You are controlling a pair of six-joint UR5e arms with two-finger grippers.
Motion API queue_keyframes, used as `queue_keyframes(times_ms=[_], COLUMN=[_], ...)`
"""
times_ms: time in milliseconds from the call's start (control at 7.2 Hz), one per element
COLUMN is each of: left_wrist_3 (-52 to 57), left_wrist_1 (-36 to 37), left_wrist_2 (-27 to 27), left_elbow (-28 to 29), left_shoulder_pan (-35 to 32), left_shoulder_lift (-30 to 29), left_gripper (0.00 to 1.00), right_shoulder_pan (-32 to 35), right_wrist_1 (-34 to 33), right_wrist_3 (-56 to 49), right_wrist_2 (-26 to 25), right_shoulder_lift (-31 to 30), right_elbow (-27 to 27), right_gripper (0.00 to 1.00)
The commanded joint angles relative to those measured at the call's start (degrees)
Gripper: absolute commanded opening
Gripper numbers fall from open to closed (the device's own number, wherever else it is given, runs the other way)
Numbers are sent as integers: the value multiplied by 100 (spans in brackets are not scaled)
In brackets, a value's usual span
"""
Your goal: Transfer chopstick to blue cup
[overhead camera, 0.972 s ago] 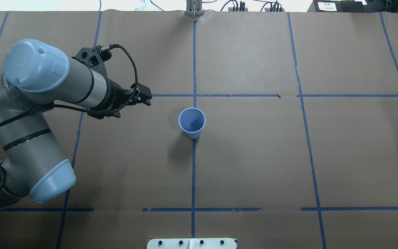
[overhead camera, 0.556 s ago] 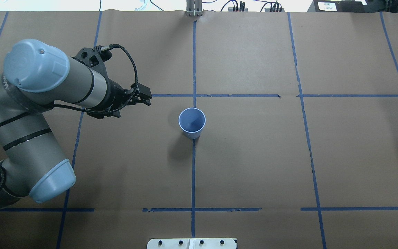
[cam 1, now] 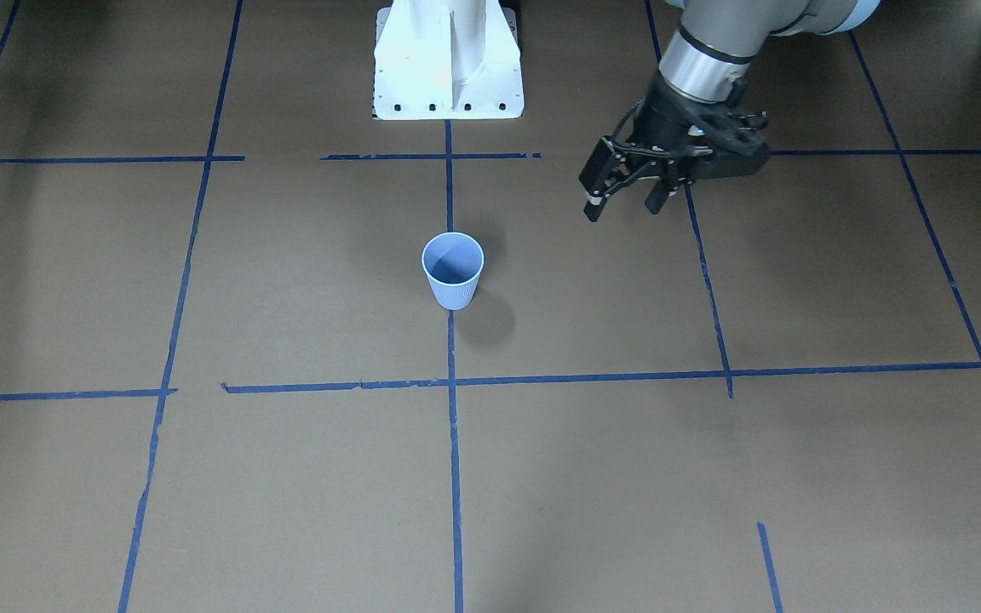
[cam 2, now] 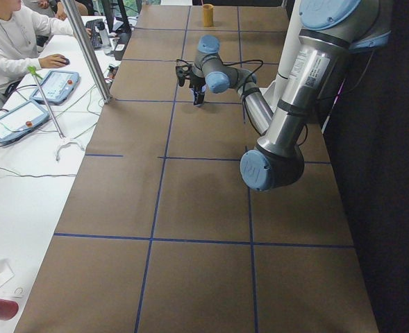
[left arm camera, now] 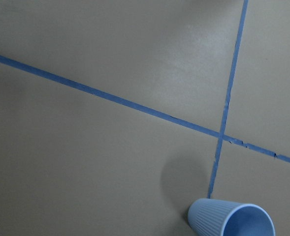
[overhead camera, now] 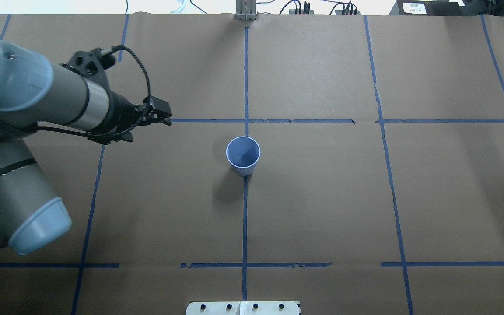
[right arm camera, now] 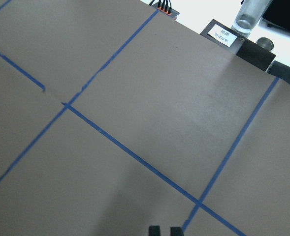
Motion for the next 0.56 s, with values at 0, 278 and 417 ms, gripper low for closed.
queue_keyframes(times_ms=[0,278,417], left_wrist_3=[978,1536,1555], left_wrist_1=[0,0,-8], left_wrist_2=[7,7,15], left_elbow=[-362,-372,-338], left_shoulder_pan=[-247,-441,-450], left_shoulder_lift=[1002,1445,1559], left_gripper=[100,100,100], right_shoulder_pan=[-1204,-2530,-3329], right_wrist_1=[746,1252,1288], right_wrist_3=[2548,5352,6173], right_wrist_2=[165,-523,-1512], right_shoulder_lift=[739,2132,2609], right_elbow=[183,113,122], right_gripper=[1,1,1])
